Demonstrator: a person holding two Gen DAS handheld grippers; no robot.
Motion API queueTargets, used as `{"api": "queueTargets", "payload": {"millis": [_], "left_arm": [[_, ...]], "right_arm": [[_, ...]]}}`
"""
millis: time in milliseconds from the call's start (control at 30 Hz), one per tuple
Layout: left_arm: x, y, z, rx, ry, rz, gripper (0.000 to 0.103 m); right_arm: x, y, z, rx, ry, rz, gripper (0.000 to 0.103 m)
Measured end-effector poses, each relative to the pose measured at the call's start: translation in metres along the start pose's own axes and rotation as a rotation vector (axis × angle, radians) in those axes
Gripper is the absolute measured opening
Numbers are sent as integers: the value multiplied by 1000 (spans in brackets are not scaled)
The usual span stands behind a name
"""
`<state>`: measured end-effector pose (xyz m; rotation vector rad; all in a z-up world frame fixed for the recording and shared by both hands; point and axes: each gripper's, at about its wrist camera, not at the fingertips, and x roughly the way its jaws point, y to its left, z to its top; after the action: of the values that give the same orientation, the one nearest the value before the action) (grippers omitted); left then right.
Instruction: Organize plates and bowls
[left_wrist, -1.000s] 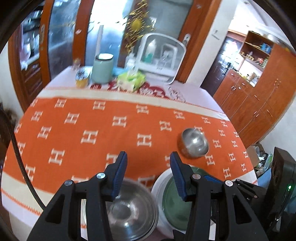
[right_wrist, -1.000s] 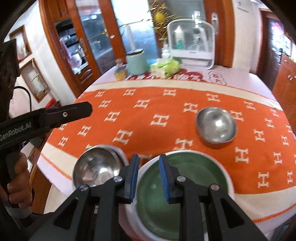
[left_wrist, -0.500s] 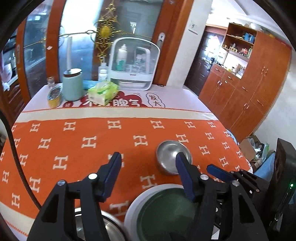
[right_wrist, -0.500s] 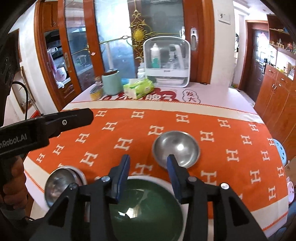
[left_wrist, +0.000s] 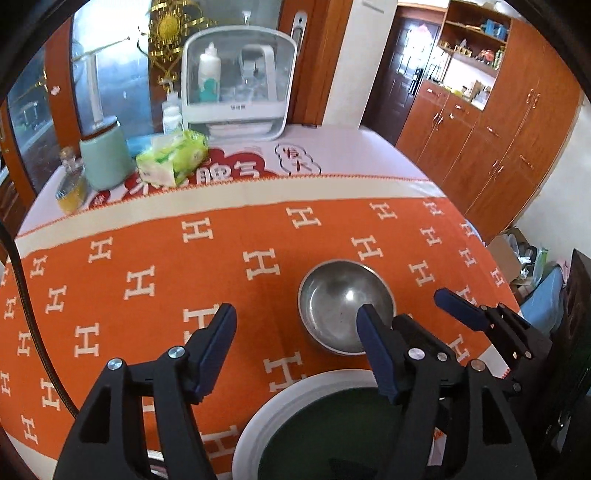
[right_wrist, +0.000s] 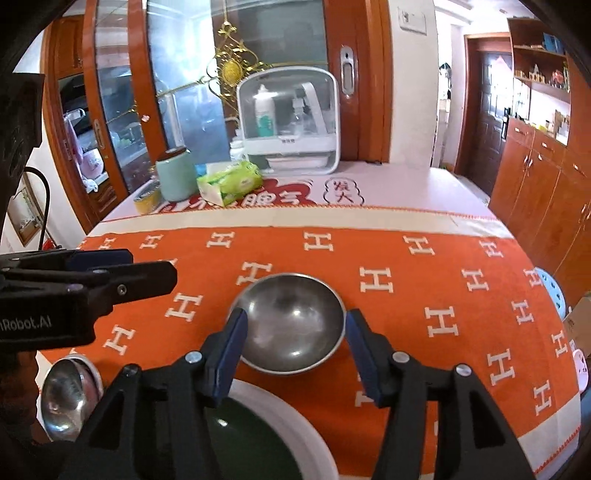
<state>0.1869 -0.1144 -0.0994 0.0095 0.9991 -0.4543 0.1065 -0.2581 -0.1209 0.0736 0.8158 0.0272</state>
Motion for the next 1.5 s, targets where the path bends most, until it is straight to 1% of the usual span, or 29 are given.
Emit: {"api": "queueTargets", "payload": {"millis": [233, 433, 633, 700, 767, 833, 867, 933, 967, 1000, 1033, 1167, 1400, 1500], "left_arm": [[42, 1, 4, -6, 79, 0, 66], [74, 0, 2, 2, 164, 12, 66], [96, 4, 0, -12, 231, 9, 66], [102, 6, -1, -20, 248, 3, 66], [107, 7, -2, -29, 263, -8, 62], [112, 7, -3, -30, 277, -18, 52], [114, 6, -3, -30, 286, -22, 50], [118, 6, -5, -31, 301, -27, 42], [119, 6, -6, -32, 309, -29, 41], [120, 6, -6, -32, 313, -31, 36], [121, 5, -7, -32, 316, -40, 30], [121, 1, -8, -17, 317, -67, 16], [120, -5, -7, 17, 320, -43, 15], [120, -8, -8, 39, 326, -33, 14]], "right_arm": [[26, -13, -6, 39, 55, 2, 56], [41, -22, -13, 81, 92, 0, 56], [56, -30, -18, 118, 129, 5, 55], [59, -31, -20, 123, 137, 4, 53], [62, -31, -21, 125, 146, 5, 44], [65, -32, -22, 127, 154, 10, 37], [66, -32, -22, 127, 154, 11, 34], [67, -32, -22, 125, 151, 18, 29], [67, -31, -22, 124, 152, 20, 27], [68, -31, -23, 123, 149, 20, 26], [68, -31, -23, 121, 146, 23, 25], [68, -31, -23, 121, 140, 18, 22], [67, -33, -22, 130, 134, 17, 19], [64, -36, -22, 138, 127, 10, 16]]}}
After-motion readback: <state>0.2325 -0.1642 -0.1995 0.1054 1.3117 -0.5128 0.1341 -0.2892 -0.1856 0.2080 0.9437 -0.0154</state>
